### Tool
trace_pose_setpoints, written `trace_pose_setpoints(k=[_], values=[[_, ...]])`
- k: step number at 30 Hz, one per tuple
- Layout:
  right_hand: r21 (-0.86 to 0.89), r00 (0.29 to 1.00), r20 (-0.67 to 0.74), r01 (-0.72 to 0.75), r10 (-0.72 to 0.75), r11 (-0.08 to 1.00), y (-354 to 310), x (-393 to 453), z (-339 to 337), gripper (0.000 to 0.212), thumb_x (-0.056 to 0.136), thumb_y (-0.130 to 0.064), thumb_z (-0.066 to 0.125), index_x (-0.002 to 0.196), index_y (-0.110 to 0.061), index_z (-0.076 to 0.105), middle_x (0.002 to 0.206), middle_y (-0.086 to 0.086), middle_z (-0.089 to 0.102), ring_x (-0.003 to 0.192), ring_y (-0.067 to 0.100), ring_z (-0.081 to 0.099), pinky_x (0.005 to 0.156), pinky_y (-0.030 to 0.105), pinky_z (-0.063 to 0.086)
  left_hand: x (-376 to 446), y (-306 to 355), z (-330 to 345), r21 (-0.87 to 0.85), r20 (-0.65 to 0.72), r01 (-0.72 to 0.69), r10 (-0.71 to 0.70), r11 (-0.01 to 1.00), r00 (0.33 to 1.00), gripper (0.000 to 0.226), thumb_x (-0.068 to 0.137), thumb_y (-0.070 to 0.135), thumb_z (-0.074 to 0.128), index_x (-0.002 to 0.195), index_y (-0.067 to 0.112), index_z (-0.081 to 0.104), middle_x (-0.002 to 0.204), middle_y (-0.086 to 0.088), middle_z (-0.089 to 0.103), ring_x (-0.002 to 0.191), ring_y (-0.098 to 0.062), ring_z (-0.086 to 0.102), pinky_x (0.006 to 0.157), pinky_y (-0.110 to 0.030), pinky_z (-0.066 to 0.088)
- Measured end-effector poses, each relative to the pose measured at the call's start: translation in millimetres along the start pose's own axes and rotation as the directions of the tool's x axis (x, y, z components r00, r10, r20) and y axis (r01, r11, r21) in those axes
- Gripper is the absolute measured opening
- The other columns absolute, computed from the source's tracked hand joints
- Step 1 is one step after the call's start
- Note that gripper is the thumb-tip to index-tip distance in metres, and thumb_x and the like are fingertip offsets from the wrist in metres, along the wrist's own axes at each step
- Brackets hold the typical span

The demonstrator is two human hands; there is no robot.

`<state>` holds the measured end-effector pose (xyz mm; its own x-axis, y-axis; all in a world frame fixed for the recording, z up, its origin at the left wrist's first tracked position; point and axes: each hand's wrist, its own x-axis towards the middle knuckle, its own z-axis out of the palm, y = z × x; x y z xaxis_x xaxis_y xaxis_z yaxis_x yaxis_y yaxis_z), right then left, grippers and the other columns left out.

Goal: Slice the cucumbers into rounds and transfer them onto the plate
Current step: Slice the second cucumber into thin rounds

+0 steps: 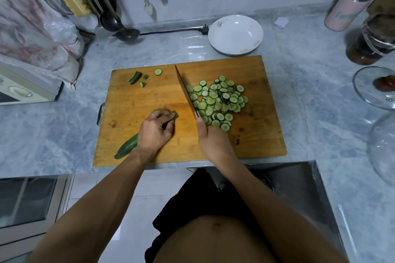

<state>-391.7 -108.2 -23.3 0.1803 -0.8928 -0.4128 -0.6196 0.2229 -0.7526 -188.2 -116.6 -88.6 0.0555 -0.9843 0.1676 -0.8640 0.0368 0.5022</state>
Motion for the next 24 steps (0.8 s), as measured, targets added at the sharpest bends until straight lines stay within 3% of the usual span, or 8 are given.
trace_pose_setpoints(k=[5,11,16,19,24], values=[[0.042,0.999,0.028,0.044,-0.045,0.998,0.1,-5.8,-9.7,0.066,0.104,-0.053,0.025,0.054,-0.013,0.042,0.049,0.003,0.042,0.044,0.021,0.044,0.048,0.031,0.034,1.6,-3.5,-6.1,0.017,0.027,-0.085,0.085,0.996,0.996,0.024,0.084,0.009,0.071,0.107,0.009,0.075,0.11,-0.006,0.071,0.097,-0.023,0.068,0.088,-0.034,0.056],[-0.016,0.991,0.071,0.116,-0.115,0.993,-8.0,-20.4,-1.3,0.065,0.103,-0.055,0.026,0.062,-0.01,0.049,0.06,0.006,0.05,0.061,0.023,0.052,0.057,0.034,0.035,1.8,-4.9,-6.2,0.028,0.011,-0.08,0.079,0.996,0.997,0.026,0.085,0.02,0.062,0.106,0.012,0.076,0.112,-0.006,0.072,0.1,-0.02,0.07,0.09,-0.035,0.056],[-0.075,0.988,0.074,0.14,-0.134,0.987,-7.7,-26.6,6.1,0.061,0.101,-0.059,0.024,0.065,-0.015,0.047,0.072,0.007,0.055,0.076,0.026,0.054,0.066,0.033,0.036,5.5,0.2,-5.5,0.058,0.051,-0.067,0.064,0.996,0.997,0.026,0.082,0.013,0.059,0.101,0.01,0.077,0.115,-0.007,0.071,0.095,-0.024,0.07,0.086,-0.028,0.052],[-0.087,0.988,0.084,0.139,-0.131,0.986,-7.0,-27.9,2.9,0.062,0.102,-0.057,0.024,0.063,-0.014,0.046,0.067,0.005,0.052,0.072,0.025,0.053,0.064,0.033,0.036,5.8,-0.9,-4.1,0.053,0.06,-0.07,0.067,0.996,0.996,0.025,0.082,0.009,0.062,0.101,0.01,0.077,0.116,-0.007,0.071,0.098,-0.023,0.069,0.091,-0.026,0.049],[-0.116,0.987,0.128,0.116,-0.101,0.986,-5.3,-24.9,3.0,0.062,0.102,-0.059,0.022,0.062,-0.017,0.043,0.069,0.006,0.05,0.073,0.025,0.05,0.067,0.031,0.032,5.8,-1.3,-5.8,0.044,0.076,-0.098,0.094,0.994,0.993,0.033,0.081,0.02,0.051,0.099,0.011,0.078,0.118,-0.004,0.07,0.096,-0.022,0.069,0.087,-0.031,0.056]])
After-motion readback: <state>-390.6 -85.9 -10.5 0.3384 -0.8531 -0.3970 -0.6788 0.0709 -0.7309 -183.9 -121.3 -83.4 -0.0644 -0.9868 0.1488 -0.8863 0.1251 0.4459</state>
